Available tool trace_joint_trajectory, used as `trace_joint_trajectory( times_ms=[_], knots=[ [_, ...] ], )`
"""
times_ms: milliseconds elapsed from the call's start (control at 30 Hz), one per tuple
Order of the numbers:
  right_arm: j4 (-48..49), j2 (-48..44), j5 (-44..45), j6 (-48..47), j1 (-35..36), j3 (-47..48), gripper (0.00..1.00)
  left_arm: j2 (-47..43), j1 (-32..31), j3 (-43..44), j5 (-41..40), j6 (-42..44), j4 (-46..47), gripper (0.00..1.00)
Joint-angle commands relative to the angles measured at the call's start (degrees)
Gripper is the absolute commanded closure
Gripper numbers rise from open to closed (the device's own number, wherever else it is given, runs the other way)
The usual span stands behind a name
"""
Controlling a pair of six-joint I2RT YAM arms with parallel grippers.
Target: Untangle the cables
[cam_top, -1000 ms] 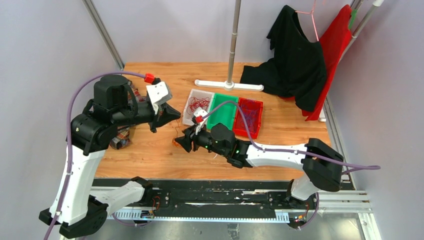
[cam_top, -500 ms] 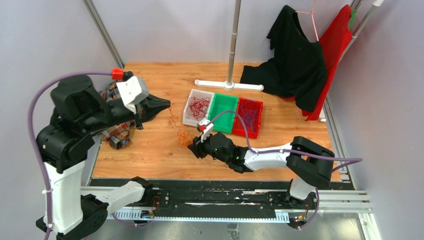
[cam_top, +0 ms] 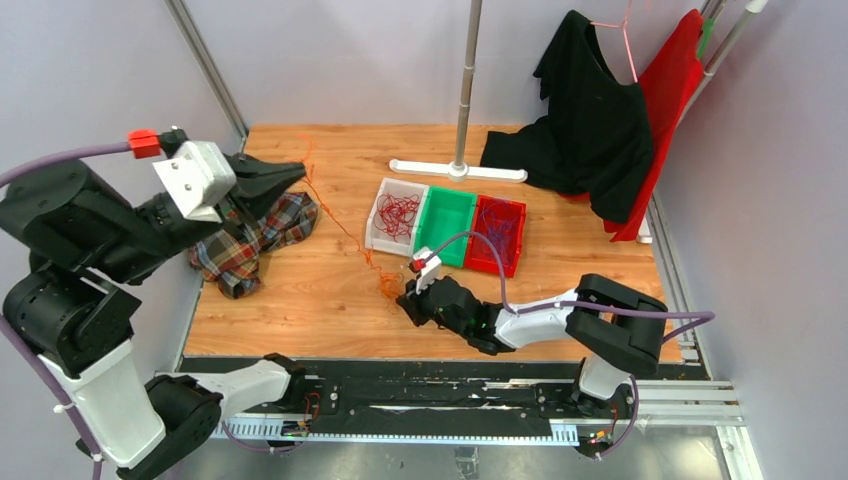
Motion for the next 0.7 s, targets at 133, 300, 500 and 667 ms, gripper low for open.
trace_joint_trajectory(
  times_ms=[133, 300, 500, 667],
  knots=[
    [1.4, 1.5, 5.8, 3.6, -0.6, -6.4, 1.0, 0.8, -0.4, 7.1, -15.3, 3.4, 12.1, 1.0],
    [-0.1, 0.2, 7.6, 5.6, -0.6, -8.9, 0.99, -1.5, -0.4, 4.0, -23.8, 2.8, 25.5, 1.0],
    [-0.3, -4.5, 4.1, 4.0, -0.4, -9.3, 0.89, -2.3, -0.4, 2.0, -19.2, 0.7, 24.7, 1.0],
    [-10.5, -14.3, -0.3, 0.0, -0.5, -4.5, 0.63, -6.0, -0.4, -8.9, -13.7, -3.3, 24.5, 0.99]
  ],
)
